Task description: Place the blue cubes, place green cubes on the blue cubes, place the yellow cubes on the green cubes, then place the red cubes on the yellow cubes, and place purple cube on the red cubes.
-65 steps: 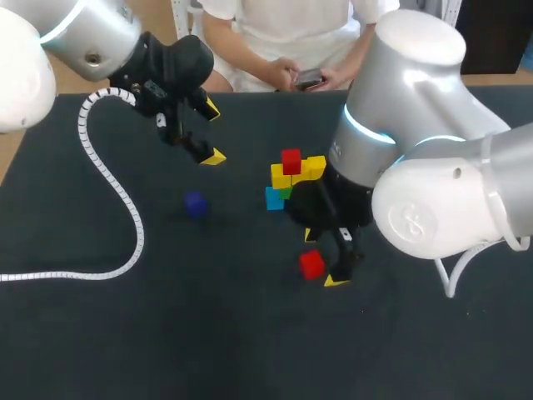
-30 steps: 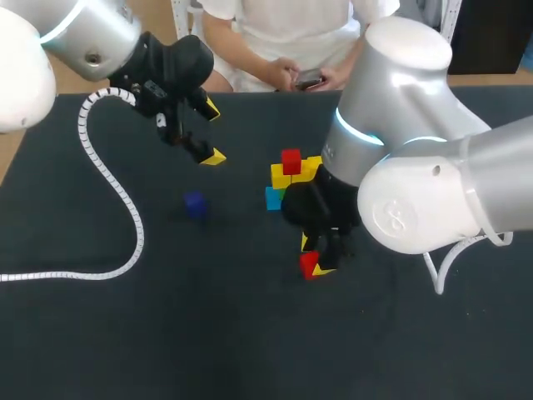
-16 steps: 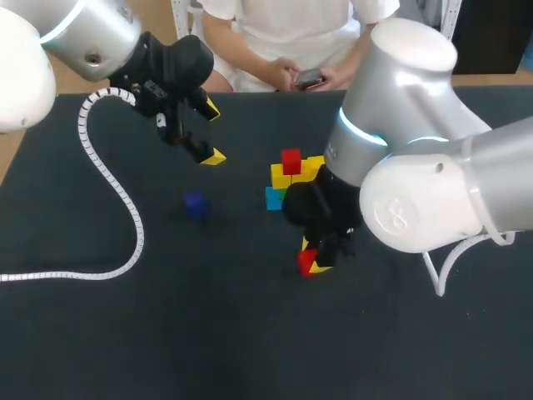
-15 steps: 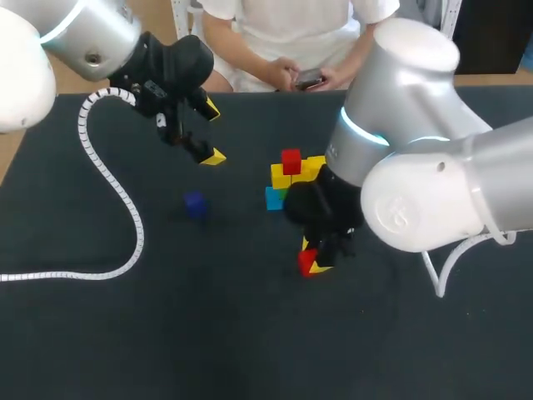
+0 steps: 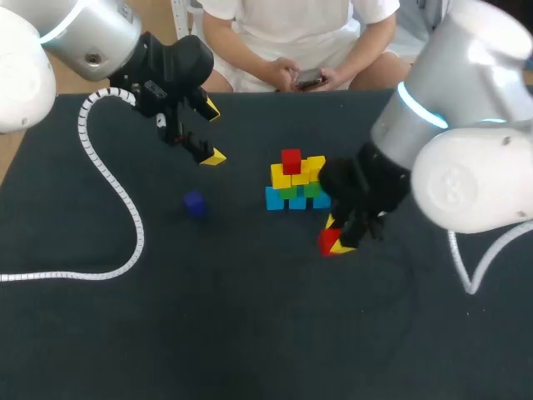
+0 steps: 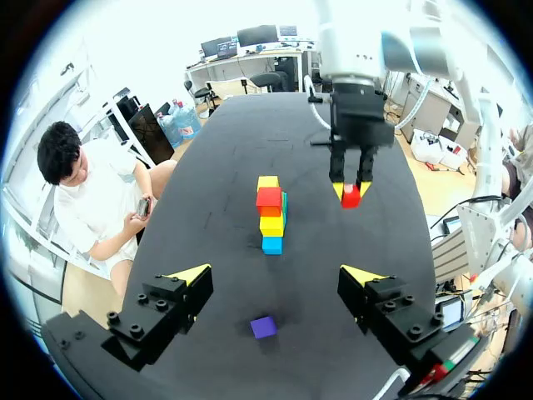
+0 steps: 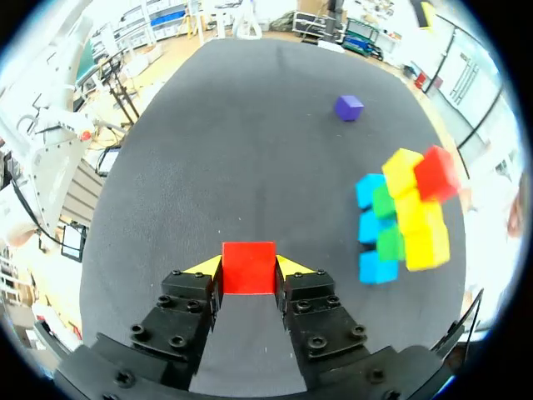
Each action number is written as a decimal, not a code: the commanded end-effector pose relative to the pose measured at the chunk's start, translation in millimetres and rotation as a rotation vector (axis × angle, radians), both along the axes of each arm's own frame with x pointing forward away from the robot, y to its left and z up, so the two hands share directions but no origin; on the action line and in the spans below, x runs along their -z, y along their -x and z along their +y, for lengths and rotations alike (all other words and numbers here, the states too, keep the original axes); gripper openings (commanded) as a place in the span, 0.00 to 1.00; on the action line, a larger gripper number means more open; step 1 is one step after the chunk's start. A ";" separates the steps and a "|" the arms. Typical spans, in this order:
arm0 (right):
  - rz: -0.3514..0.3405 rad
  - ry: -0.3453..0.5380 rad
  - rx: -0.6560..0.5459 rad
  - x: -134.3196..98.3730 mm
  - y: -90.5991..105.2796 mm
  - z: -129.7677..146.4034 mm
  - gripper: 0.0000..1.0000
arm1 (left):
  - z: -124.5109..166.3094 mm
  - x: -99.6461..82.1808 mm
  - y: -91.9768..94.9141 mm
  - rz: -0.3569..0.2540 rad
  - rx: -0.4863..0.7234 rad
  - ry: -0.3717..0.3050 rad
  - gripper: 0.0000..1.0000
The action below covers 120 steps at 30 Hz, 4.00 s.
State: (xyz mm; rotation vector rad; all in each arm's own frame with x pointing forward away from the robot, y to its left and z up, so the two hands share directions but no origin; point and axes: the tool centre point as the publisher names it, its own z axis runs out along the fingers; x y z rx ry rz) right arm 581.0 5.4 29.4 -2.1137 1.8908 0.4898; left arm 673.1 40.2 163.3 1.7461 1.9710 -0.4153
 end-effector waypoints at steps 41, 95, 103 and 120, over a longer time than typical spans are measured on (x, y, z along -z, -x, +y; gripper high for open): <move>-0.078 -0.006 -0.045 -109.0 -70.7 -15.9 0.00 | 1.1 0.0 -0.4 0.000 0.003 0.002 1.00; -0.033 0.114 -0.025 -86.9 -69.8 5.3 0.03 | 1.1 0.0 -0.4 0.000 0.003 0.002 1.00; -0.024 0.102 -0.034 -84.6 -78.3 7.2 0.04 | 1.1 0.0 -0.4 0.000 0.003 0.002 1.00; -0.018 0.098 -0.048 -76.1 -91.0 12.5 0.04 | 1.1 0.0 -0.4 0.000 0.003 0.002 1.00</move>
